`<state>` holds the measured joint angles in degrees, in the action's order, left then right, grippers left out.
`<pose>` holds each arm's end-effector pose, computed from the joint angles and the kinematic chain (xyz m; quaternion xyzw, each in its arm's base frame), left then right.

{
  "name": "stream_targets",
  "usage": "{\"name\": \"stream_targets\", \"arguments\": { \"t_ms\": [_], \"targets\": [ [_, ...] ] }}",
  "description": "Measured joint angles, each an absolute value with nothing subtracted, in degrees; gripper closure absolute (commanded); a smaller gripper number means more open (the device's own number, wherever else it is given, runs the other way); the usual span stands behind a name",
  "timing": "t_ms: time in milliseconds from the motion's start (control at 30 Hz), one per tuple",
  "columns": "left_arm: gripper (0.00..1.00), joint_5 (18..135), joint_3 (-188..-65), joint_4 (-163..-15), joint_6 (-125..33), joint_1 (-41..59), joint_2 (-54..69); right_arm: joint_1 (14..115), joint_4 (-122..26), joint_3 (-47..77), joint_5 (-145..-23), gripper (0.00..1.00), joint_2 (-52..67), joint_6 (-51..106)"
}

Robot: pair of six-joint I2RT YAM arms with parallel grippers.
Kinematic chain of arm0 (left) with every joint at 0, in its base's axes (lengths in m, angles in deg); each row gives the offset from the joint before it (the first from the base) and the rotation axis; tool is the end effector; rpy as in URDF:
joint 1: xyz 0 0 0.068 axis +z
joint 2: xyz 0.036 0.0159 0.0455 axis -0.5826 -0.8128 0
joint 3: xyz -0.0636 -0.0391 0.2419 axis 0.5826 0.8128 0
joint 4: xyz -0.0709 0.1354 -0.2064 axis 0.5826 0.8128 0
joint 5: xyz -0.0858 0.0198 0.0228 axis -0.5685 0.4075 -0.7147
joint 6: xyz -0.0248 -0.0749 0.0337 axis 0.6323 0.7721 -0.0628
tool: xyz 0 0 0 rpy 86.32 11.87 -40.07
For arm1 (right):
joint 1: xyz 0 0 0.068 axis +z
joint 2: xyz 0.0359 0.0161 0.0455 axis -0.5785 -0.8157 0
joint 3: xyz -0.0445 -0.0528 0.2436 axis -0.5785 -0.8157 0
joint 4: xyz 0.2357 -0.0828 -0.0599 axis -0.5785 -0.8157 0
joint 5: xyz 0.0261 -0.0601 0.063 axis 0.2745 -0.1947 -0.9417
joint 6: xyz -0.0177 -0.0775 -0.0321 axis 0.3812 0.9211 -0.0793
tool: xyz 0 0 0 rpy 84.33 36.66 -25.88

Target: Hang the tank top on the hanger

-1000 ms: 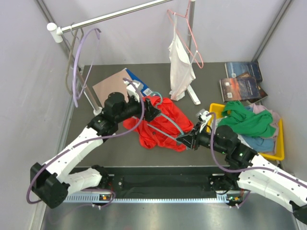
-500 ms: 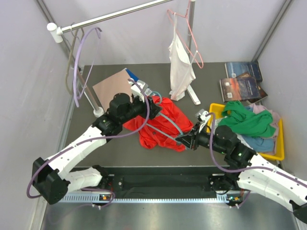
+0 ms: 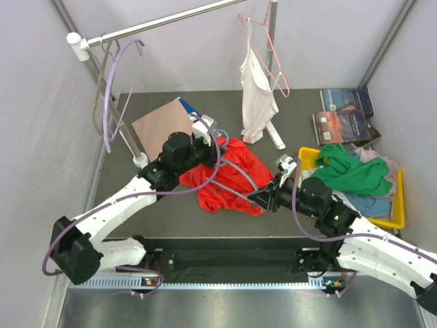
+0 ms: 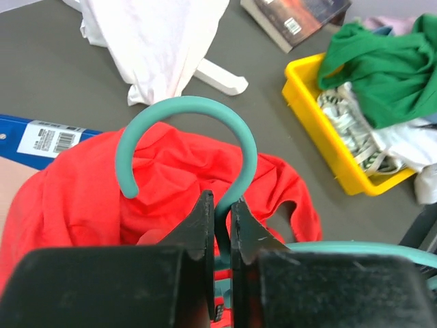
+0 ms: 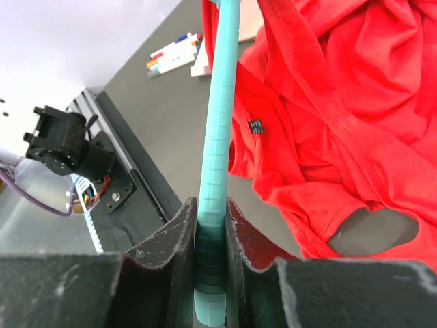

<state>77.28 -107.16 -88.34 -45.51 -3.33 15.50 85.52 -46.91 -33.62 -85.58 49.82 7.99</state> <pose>0.2424 -0.2090 0.3009 0.2216 0.7521 -0.3134 0.5357 0.1337 0.1792 0.2473 -0.2106 0.7418 0.4399 0.4603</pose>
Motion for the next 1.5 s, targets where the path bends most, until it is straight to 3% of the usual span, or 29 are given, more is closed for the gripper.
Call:
{"name": "stream_targets", "arguments": {
  "t_ms": [100, 133, 167, 233, 333, 467, 600, 833, 1233, 1500],
  "targets": [
    [1.00, 78.0, -107.5, -86.1, -47.8, -3.3, 15.4, 85.6, -47.0, -33.6, -85.2, 0.77, 48.5, 7.8],
    [1.00, 78.4, -107.9, -84.9, -48.6, -3.4, 15.4, 85.6, -47.0, -33.6, -85.1, 0.49, 48.0, 7.8],
    [1.00, 79.0, -108.3, -83.6, -49.2, -3.5, 15.4, 85.6, -47.2, -33.5, -85.0, 0.36, 47.5, 7.7],
    [1.00, 80.1, -109.3, -81.0, -50.1, -4.0, 15.4, 85.6, -48.0, -32.9, -84.4, 0.19, 46.8, 7.6],
    [1.00, 81.5, -110.3, -78.2, -52.4, -4.6, 15.4, 85.8, -51.2, -30.3, -83.2, 0.09, 46.6, 7.8],
    [1.00, 83.6, -110.7, -75.7, -55.1, -4.9, 15.1, 85.8, -58.7, -25.0, -77.5, 0.10, 49.1, 7.2],
    [1.00, 85.5, -108.4, -76.9, -56.3, -4.9, 15.8, 84.9, -68.2, -19.1, -69.0, 0.17, 48.8, 4.6],
    [1.00, 87.5, -106.0, -76.9, -57.0, -4.9, 19.2, 83.5, -74.4, -18.4, -64.0, 0.27, 35.3, -0.3],
    [1.00, 89.3, -105.2, -76.9, -57.8, -4.9, 21.9, 81.6, -70.7, -25.6, -64.7, 0.32, 20.3, -4.8],
    [1.00, 90.3, -104.8, -76.9, -57.9, -5.0, 22.3, 81.1, -66.1, -26.1, -65.5, 0.43, 14.2, -5.7]
  ]
}}
